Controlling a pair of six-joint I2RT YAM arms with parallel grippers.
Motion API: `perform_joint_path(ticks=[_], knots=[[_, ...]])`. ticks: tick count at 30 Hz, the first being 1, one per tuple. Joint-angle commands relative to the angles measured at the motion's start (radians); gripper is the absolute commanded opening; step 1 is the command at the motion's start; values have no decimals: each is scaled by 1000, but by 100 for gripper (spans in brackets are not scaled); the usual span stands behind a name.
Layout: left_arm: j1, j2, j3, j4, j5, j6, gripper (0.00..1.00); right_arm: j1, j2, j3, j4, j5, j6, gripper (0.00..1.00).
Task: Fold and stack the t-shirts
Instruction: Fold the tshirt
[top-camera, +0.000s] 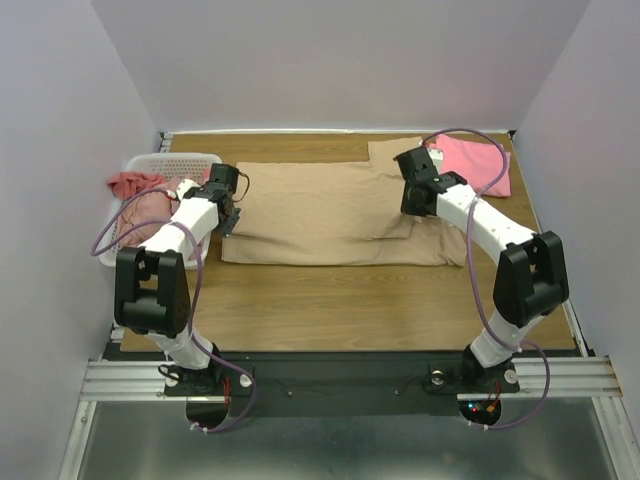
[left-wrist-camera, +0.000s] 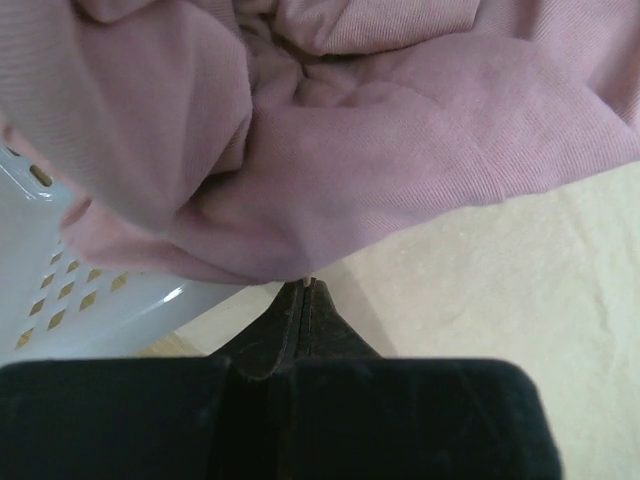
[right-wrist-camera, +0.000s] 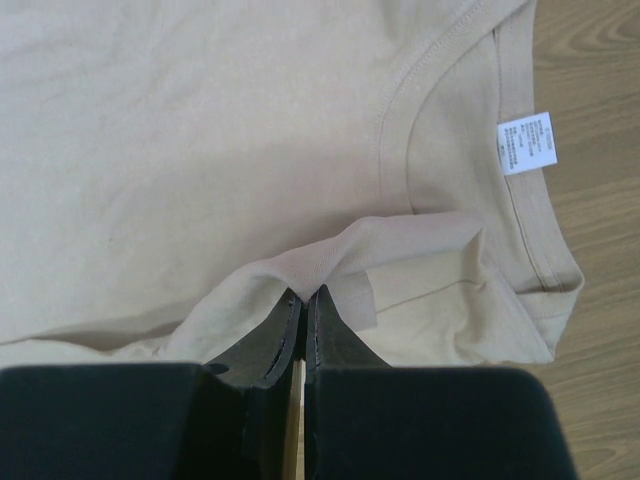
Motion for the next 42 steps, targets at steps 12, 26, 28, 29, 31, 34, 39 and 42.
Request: perform_joint_path(ticks=[12,26,28,29,31,34,39,42], knots=[[6,10,97,-31,-41,22,75,-31,195,205,49,-11,-32,52],[-116,-114,2,44,47,96,79,-31,-25,-130,97,-254,58,100],[-142,-111,-4,46,41,94,80,-31,-25,-147,131,-296,58,100],[-164,-111,-11,49,41,94,80,-31,-19,-152,146,-312,60,100],[-181,-106,-18,55,38,96,80,-30,2,-160,184,-347,61,100],[-201,-96,-31,55,35,99,79,-31,33,-137,204,-347,63,100],[-208,-80,-51,64,35,104,80,-31,97,-100,220,-329,54,100],[-208,-76,-55,63,35,107,79,-31,117,-106,223,-304,66,100]])
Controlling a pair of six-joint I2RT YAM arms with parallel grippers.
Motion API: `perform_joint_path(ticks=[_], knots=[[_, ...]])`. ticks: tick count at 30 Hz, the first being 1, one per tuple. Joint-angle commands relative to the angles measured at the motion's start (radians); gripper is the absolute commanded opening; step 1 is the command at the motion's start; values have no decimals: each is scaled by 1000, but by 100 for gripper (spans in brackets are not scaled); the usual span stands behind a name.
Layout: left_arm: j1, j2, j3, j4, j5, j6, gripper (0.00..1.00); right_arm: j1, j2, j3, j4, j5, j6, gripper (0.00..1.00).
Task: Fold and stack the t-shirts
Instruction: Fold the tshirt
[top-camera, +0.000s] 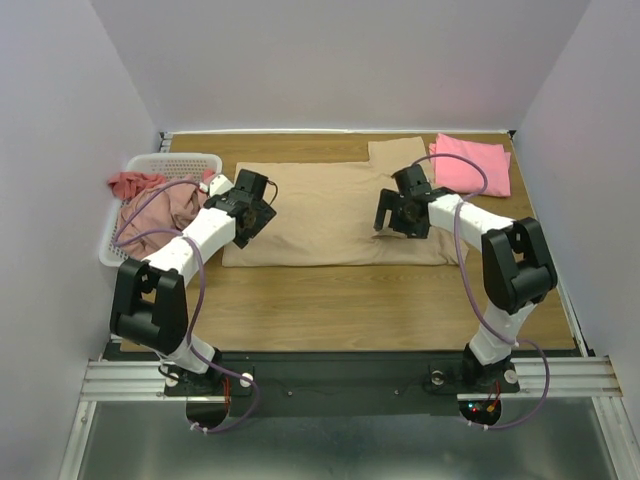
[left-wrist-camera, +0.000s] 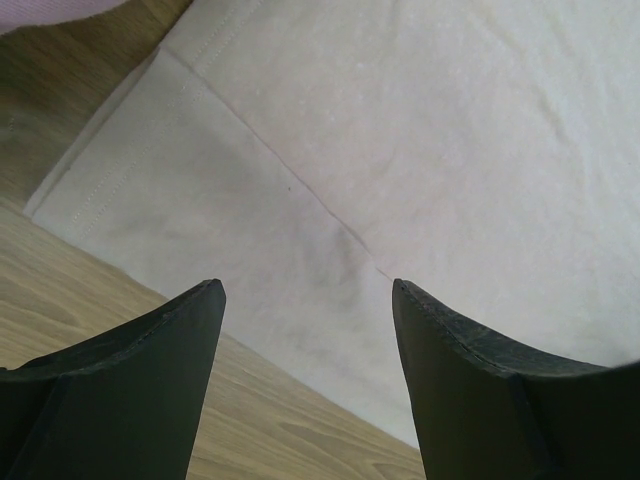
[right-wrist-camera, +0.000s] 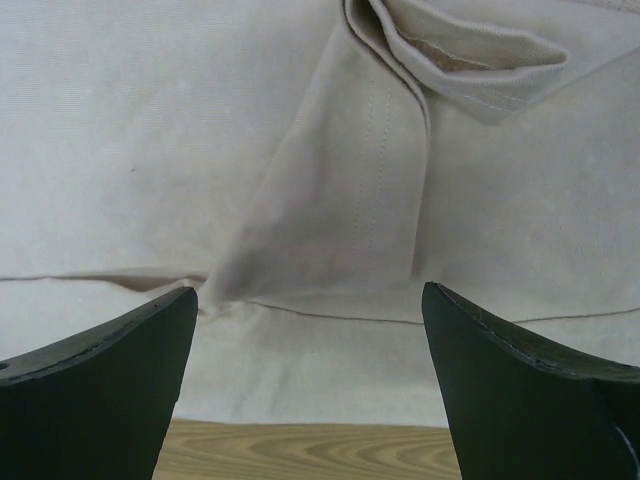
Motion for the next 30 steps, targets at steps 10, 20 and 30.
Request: perform_joint_path(ticks=[10,20,30], knots=[[-6,-3,-44,4,-22,8,79,-6,72,34,127,-5,24,100],[-6,-10,-41,-5,-33,5,80,-4,112,115,163,-42,34,100],[-8,-9,-41,-13,-33,4,79,-4,235,296,175,-126,42,100]])
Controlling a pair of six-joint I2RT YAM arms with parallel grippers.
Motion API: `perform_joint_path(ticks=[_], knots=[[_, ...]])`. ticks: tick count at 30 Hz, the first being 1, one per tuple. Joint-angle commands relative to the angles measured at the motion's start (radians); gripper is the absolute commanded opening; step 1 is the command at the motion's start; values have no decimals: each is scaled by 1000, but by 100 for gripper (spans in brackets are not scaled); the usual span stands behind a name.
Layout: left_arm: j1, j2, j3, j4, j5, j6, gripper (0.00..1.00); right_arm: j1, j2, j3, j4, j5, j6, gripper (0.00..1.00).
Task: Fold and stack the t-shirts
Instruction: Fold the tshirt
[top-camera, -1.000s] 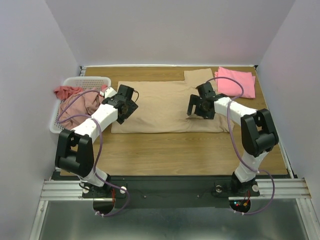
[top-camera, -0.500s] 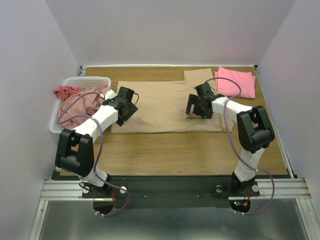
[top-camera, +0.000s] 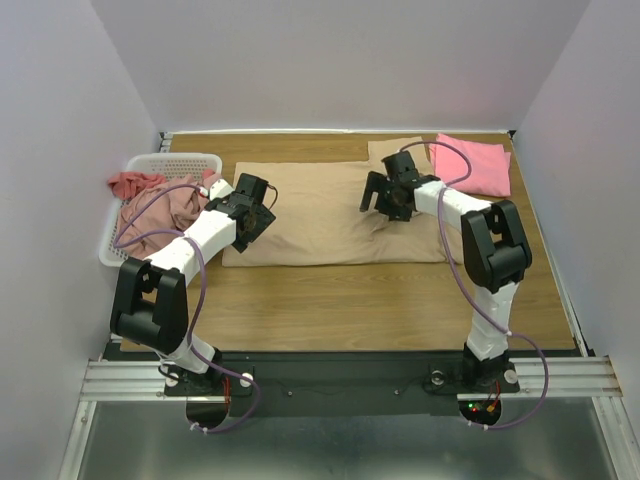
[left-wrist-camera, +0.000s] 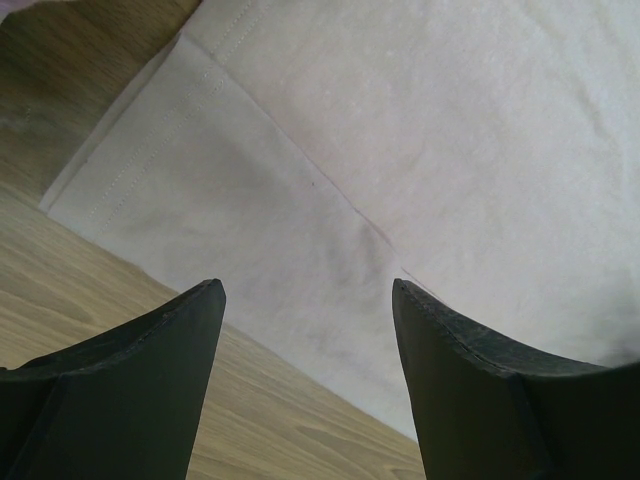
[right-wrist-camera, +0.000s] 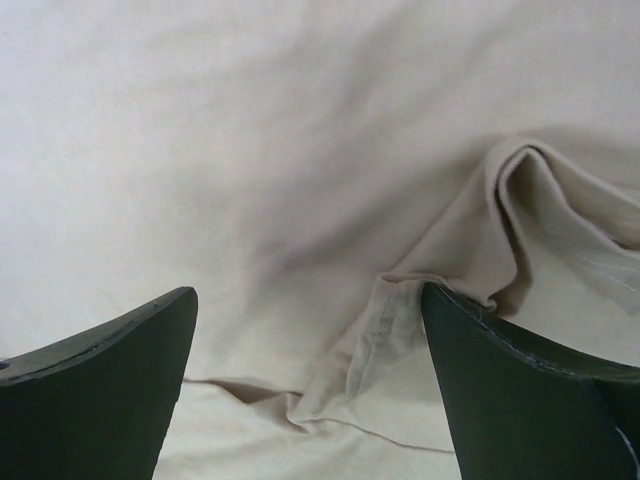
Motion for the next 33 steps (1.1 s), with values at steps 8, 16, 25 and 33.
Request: perform_joint_path(ticks=[8,16,25,33], knots=[[-12,-22,-12,-30,-36,-2,79,-4,108,252,55,33,-84,100],[-20,-22,-9,-34,-37,-3,80,-3,25,184,54,50,-147,99],[-46,4,-23,-7,-16,-6,79,-6,-247,-162,55,107,-104,100],[-55,-13,-44,4,-14,-3,80,-29,-170,-134,55,130,-119,100]])
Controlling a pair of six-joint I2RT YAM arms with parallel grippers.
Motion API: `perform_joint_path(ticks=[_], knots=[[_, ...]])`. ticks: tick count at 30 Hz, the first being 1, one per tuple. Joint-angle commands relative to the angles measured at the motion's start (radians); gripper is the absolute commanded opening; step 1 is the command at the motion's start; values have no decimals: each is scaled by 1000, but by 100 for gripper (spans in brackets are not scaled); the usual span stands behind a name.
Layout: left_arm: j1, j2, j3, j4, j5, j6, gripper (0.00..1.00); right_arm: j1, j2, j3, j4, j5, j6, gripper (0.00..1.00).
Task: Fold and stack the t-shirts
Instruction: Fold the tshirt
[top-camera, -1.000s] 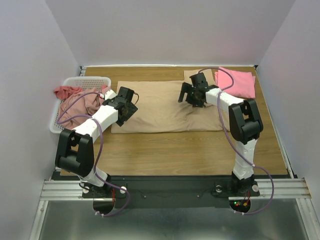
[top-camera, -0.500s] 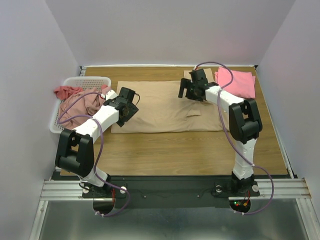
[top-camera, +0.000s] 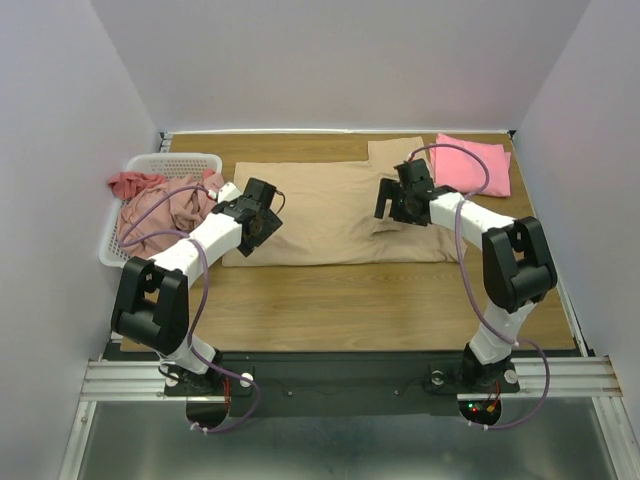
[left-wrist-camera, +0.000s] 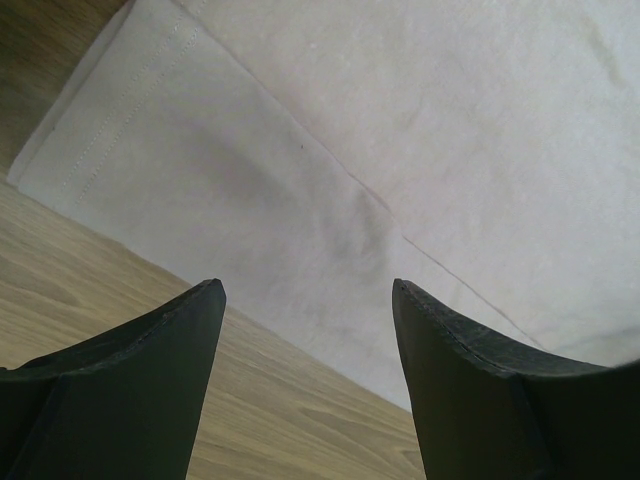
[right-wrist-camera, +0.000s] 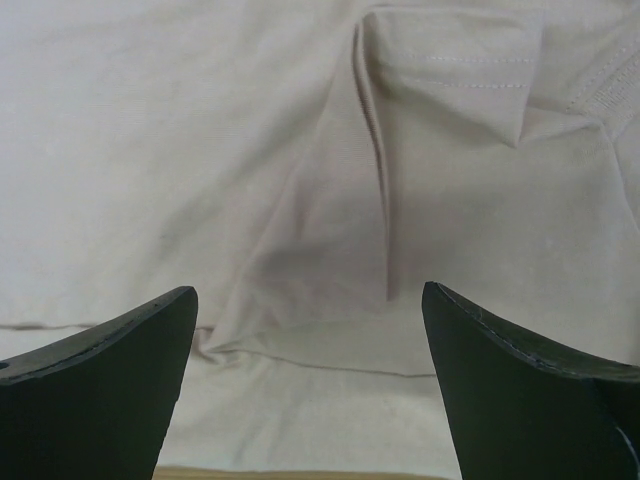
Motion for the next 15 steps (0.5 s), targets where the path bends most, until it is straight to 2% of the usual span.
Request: perform_joint_path(ticks=[1,9,12,15], knots=[[-5,-20,-33,8,-20,3,80,-25,65,76,29,39,-23,100],[-5,-26,-31,4,-26,8,80,-109,300,387,26,59,-122,100],[-5,-34,-30,-1,-32,8,80,-114,305,450,28,27,-146,100],[-5,-38,-31,-2,-31,8,80,-114,224,411,28,-63,-157,100]])
